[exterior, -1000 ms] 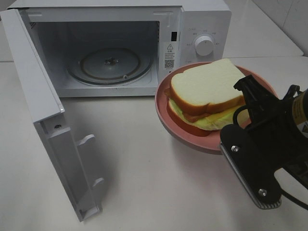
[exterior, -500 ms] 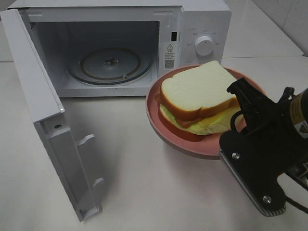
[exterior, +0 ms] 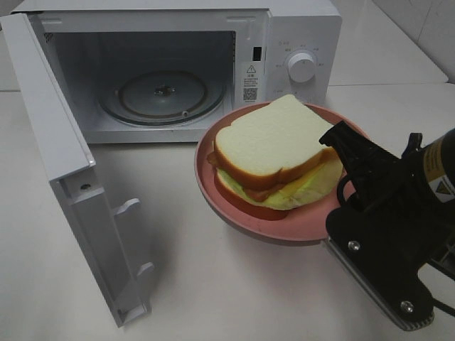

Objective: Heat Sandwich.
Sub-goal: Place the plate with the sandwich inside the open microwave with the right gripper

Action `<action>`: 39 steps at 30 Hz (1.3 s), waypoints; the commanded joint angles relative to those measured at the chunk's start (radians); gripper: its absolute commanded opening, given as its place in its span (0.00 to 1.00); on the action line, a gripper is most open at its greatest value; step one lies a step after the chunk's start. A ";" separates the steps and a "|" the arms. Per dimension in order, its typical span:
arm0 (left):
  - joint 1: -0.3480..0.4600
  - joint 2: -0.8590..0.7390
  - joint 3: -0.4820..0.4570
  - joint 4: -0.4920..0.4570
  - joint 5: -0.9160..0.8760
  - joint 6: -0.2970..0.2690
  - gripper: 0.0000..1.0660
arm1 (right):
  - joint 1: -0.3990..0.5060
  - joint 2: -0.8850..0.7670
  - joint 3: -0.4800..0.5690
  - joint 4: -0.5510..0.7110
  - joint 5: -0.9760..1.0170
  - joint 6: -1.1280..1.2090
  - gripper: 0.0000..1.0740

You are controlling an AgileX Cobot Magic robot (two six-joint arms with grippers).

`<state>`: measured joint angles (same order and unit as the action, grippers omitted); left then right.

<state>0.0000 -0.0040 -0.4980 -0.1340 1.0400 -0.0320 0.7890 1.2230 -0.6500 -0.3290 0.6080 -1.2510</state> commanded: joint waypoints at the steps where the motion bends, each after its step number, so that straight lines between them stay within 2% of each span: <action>1: -0.003 -0.026 0.003 -0.004 -0.019 -0.003 0.93 | -0.050 0.012 -0.004 0.037 -0.034 -0.082 0.00; 6: -0.003 -0.026 0.003 -0.004 -0.019 -0.003 0.93 | -0.078 0.046 -0.004 0.153 -0.078 -0.185 0.00; 12: -0.003 -0.026 0.003 -0.004 -0.019 -0.003 0.93 | -0.082 0.092 -0.033 0.188 -0.107 -0.200 0.00; 22: -0.003 -0.026 0.003 -0.004 -0.019 -0.003 0.93 | -0.082 0.196 -0.136 0.264 -0.104 -0.276 0.00; 27: -0.003 -0.026 0.003 -0.004 -0.019 -0.003 0.93 | -0.125 0.254 -0.196 0.344 -0.099 -0.365 0.00; 39: -0.003 -0.026 0.003 -0.004 -0.019 -0.003 0.93 | -0.139 0.376 -0.334 0.408 -0.085 -0.450 0.00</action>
<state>0.0000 -0.0040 -0.4980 -0.1340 1.0400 -0.0320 0.6520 1.5880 -0.9610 0.0630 0.5280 -1.6820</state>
